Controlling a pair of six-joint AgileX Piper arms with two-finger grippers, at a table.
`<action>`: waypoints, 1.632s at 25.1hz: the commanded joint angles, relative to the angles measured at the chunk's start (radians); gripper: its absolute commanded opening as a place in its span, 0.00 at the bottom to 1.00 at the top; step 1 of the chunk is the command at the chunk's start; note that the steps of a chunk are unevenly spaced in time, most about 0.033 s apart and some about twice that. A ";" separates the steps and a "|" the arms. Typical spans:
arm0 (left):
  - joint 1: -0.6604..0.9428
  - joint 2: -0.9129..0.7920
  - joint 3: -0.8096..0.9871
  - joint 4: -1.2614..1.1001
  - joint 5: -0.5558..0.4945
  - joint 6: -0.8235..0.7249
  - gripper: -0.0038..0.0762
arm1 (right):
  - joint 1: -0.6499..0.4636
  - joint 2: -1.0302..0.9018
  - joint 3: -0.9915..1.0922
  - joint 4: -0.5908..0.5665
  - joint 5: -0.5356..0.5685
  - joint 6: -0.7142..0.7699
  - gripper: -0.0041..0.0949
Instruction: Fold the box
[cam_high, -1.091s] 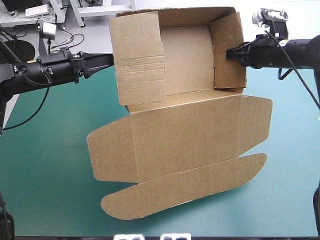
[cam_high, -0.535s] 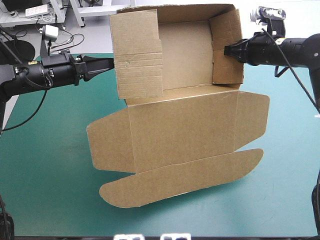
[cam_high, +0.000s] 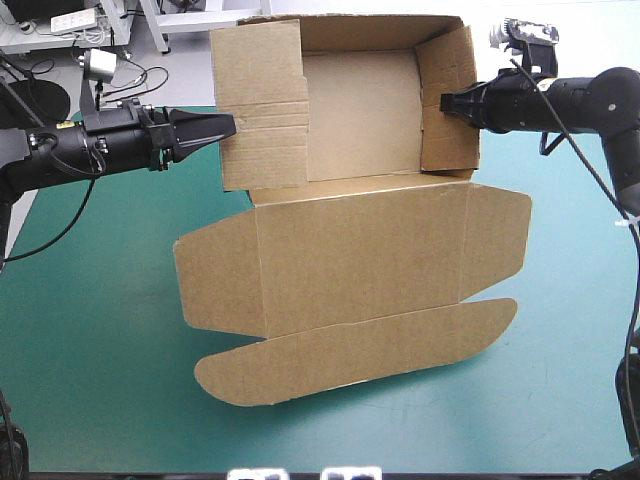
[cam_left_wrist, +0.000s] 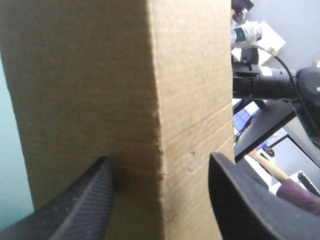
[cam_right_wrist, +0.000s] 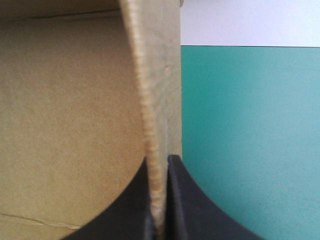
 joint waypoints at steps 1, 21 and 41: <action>-0.006 -0.034 -0.023 -0.054 0.053 -0.006 0.57 | 0.002 -0.031 -0.028 0.082 -0.070 0.010 0.02; -0.006 -0.034 -0.023 0.354 -0.109 -0.100 0.48 | 0.216 -0.048 -0.028 -0.028 -0.085 0.024 0.03; -0.331 0.040 -0.023 0.917 -0.099 -0.453 0.04 | 0.261 -0.048 0.078 -0.315 0.169 0.261 0.03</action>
